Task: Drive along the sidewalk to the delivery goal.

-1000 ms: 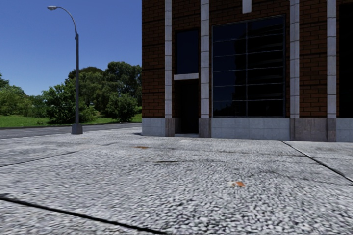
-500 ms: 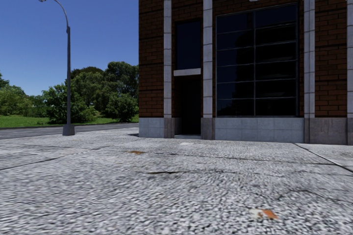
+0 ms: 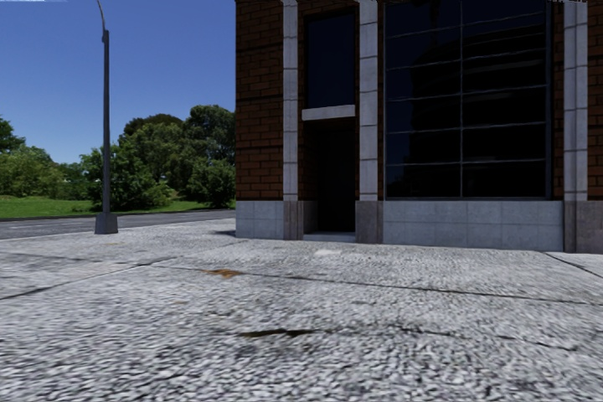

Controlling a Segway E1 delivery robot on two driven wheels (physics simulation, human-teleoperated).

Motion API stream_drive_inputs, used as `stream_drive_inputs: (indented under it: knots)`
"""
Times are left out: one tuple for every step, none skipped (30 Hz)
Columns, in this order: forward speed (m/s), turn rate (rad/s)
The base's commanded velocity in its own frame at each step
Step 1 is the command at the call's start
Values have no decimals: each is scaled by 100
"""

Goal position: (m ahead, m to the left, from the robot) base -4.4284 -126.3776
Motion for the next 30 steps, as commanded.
stream_drive_inputs:
  knots:
    - [159, 22]
    - [159, 22]
    - [159, 22]
    - [160, 22]
    - [160, 22]
    - [160, 23]
    - [160, 23]
    - [161, 23]
    - [162, 23]
    - [164, 24]
    - [164, 24]
    - [168, 24]
    - [170, 26]
    - [170, 26]
    - [172, 27]
    - [173, 30]
    - [173, 30]
    - [173, 32]
    - [176, 33]
    - [178, 33]
    - [178, 33]
    - [178, 34]
    - [179, 35]
    - [179, 35]
    - [180, 37]
    - [181, 39]
    - [181, 39]
    - [182, 40]
    - [183, 40]
    - [185, 40]
